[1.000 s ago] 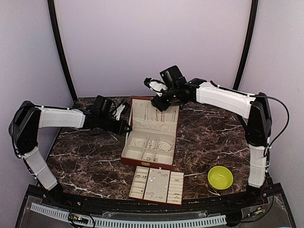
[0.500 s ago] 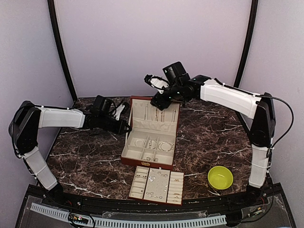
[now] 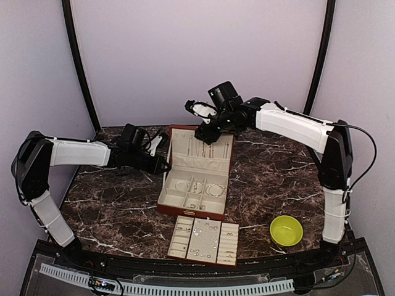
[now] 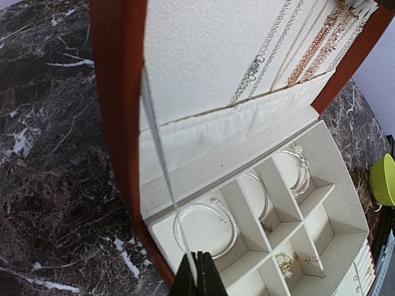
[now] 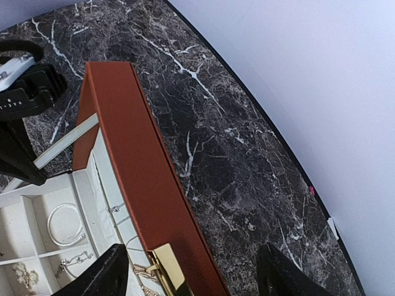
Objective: Organize the mixed jewelry
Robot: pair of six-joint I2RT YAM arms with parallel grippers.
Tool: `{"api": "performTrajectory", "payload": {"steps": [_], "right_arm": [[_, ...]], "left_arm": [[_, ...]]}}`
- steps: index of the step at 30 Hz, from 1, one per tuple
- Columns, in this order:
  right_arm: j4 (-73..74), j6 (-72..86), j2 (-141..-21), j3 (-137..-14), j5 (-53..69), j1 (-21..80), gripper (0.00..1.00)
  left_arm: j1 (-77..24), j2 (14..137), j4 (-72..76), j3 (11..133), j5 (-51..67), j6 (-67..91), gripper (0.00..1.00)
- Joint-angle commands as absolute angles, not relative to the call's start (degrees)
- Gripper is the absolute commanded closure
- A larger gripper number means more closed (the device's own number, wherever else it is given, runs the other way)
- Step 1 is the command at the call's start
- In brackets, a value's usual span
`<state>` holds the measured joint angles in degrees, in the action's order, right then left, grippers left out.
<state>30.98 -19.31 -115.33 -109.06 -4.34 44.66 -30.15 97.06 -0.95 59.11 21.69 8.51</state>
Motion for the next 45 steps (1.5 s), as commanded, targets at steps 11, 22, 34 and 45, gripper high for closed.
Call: {"api": "performTrajectory", "payload": {"steps": [11, 22, 34, 45], "right_arm": [[31.1, -19.5, -118.6, -112.2, -7.3, 44.7, 0.34], [30.6, -18.9, -120.3, -113.0, -10.8, 44.6, 0.47], [29.3, -18.6, -120.5, -112.5, -13.2, 44.6, 0.57], [28.3, -16.5, -115.7, -112.4, -10.2, 44.7, 0.30]], "left_arm": [[-30.1, 94.7, -2.0, 60.1, 22.1, 7.6, 1.00], [-30.1, 94.4, -2.0, 60.0, 22.3, 7.6, 1.00], [-30.1, 94.3, -1.9, 60.0, 22.5, 7.6, 1.00], [-30.1, 92.9, -1.0, 59.5, 20.1, 8.3, 0.95]]}}
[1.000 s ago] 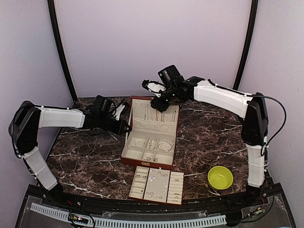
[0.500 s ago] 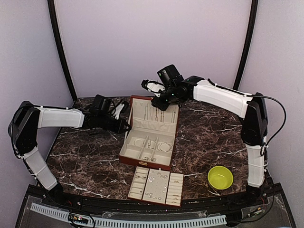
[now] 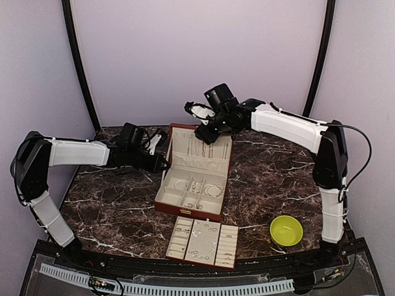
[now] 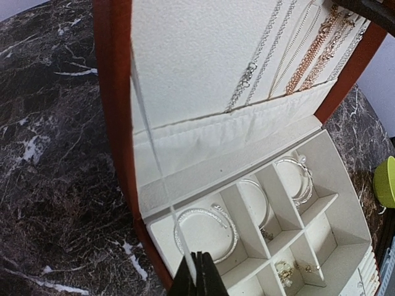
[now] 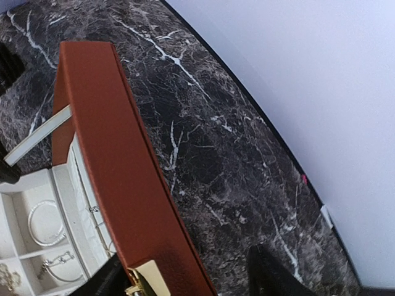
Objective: Organize the mixed jewelry
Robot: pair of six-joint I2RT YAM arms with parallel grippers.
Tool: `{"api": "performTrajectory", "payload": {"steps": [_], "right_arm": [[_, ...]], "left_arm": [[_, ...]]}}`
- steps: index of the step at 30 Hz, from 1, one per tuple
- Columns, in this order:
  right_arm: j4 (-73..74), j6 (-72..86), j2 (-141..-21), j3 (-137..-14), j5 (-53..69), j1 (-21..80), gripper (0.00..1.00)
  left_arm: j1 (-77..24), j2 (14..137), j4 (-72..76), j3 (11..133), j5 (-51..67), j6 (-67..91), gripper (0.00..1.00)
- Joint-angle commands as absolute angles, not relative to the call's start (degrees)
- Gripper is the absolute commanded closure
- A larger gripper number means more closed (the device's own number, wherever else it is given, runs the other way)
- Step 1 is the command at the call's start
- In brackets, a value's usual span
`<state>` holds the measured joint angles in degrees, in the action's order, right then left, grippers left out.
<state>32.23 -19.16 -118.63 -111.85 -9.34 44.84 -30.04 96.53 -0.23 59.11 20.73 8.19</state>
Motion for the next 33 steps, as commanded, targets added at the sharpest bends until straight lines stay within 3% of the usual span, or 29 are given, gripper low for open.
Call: {"api": "performTrajectory", "payload": {"steps": [1, 4, 6, 9, 16, 25, 33], "right_arm": [[28.6, -15.9, -114.9, -112.6, -9.7, 44.6, 0.23], [29.2, -14.3, -112.0, -112.7, -7.8, 44.6, 0.10], [29.3, -12.9, -109.7, -111.7, -6.4, 44.6, 0.06], [29.7, -9.6, -105.2, -109.5, -5.3, 44.7, 0.05], [32.9, 8.2, -89.9, -94.3, -9.5, 45.0, 0.08], [32.2, 48.9, -71.2, -59.3, -4.2, 48.3, 0.22], [29.4, 68.9, -70.6, -45.8, -2.1, 57.3, 0.38]], "left_arm": [[-30.0, 92.5, -0.8, 59.5, 20.0, 8.3, 0.91], [-30.0, 91.6, -0.3, 59.2, 19.6, 8.2, 0.77], [-30.0, 90.6, -0.2, 58.9, 19.2, 8.2, 0.68], [-30.0, 88.0, 1.0, 57.9, 17.3, 7.8, 0.51], [-29.4, 79.7, 1.5, 55.8, 10.0, 7.3, 0.32], [-26.7, 72.0, 2.7, 53.5, 5.1, 8.0, 0.23], [-26.6, 71.0, 1.9, 53.4, 3.5, 6.5, 0.23]]}}
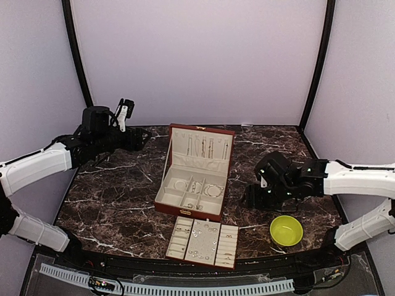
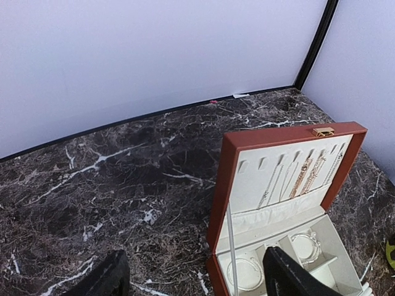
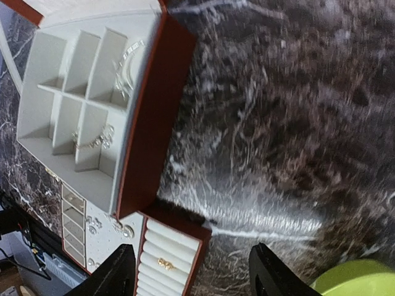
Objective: Organize the mixed jewelry
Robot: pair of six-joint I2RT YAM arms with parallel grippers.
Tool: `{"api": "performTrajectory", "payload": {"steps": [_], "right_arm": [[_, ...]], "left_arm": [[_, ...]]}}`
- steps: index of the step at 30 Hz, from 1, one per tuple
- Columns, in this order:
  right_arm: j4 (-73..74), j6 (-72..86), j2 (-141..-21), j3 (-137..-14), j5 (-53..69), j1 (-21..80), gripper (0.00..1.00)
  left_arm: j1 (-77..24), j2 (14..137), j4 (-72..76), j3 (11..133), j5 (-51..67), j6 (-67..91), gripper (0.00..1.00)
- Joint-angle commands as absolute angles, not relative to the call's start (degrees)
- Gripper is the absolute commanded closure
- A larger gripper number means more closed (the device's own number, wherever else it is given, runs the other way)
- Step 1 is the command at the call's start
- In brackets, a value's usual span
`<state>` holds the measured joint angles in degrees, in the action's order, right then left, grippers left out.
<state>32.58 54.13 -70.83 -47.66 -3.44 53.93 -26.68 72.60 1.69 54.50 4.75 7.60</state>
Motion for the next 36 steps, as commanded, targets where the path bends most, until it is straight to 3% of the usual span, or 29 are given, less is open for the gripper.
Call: {"api": "performTrajectory", "payload": {"steps": [1, 7, 13, 26, 36], "right_arm": [[29.6, 69.8, -71.3, -45.3, -1.9, 58.2, 0.41], [26.5, 72.6, -75.7, -43.1, -0.3, 60.8, 0.55], [26.2, 71.0, -79.6, -43.7, -0.3, 62.8, 0.58], [27.8, 41.0, -84.3, -47.6, -4.9, 63.1, 0.62], [31.3, 53.6, -84.9, -46.6, -1.7, 62.7, 0.67]], "left_arm": [[-26.6, 71.0, 1.9, 53.4, 3.6, 6.6, 0.23], [-26.6, 70.8, 1.9, 53.4, 3.8, 6.9, 0.23], [-26.6, 70.2, 2.1, 53.3, 3.8, 6.9, 0.23], [-26.6, 69.9, 2.5, 52.9, 4.3, 7.2, 0.23], [-26.6, 70.4, 2.7, 52.8, 4.9, 7.5, 0.23]]}}
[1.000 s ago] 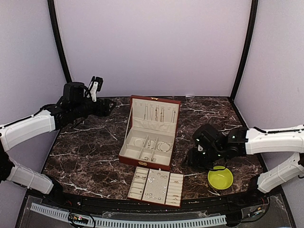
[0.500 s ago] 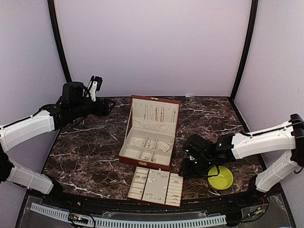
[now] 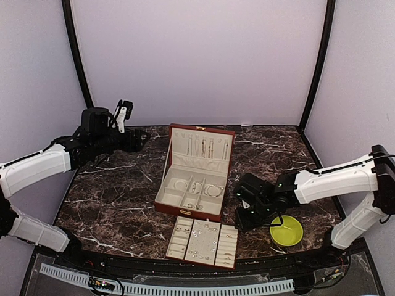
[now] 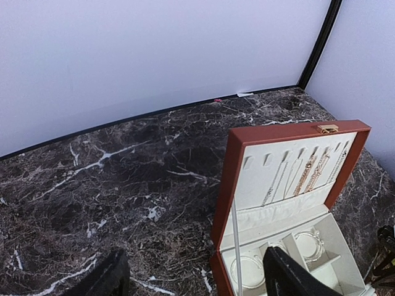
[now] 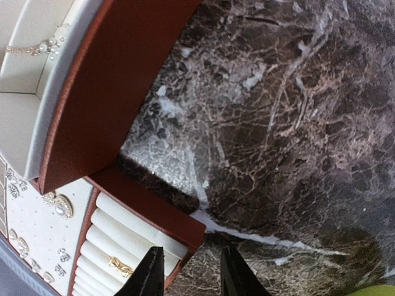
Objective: Organize the mixed jewelry
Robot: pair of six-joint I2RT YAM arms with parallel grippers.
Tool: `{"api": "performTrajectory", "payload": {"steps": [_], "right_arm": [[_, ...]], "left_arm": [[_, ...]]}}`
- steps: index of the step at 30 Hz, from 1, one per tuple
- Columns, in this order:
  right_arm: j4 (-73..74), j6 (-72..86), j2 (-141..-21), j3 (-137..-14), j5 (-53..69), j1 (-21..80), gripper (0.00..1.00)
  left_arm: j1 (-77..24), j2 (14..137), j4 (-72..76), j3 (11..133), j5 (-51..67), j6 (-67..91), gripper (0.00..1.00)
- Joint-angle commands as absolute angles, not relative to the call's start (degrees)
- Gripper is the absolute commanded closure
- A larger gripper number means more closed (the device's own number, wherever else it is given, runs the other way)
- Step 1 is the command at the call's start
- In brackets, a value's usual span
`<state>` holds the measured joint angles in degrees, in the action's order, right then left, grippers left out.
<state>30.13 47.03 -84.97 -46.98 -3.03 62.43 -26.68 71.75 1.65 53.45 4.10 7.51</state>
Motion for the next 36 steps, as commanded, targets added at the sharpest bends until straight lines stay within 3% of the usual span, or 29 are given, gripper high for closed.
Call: {"api": "performTrajectory", "payload": {"steps": [1, 26, 36], "right_arm": [[30.9, 54.8, -85.1, -46.3, -1.3, 62.9, 0.67], [30.6, 68.9, -90.4, -46.0, 0.7, 64.5, 0.82], [33.0, 70.9, -90.5, -45.9, -1.5, 64.7, 0.93]], "left_arm": [[-26.6, 70.4, 2.7, 52.8, 4.8, 7.5, 0.23], [-26.7, 69.6, 3.0, 52.5, 5.2, 7.5, 0.23], [-26.6, 69.6, 3.2, 52.4, 5.6, 7.6, 0.23]]}}
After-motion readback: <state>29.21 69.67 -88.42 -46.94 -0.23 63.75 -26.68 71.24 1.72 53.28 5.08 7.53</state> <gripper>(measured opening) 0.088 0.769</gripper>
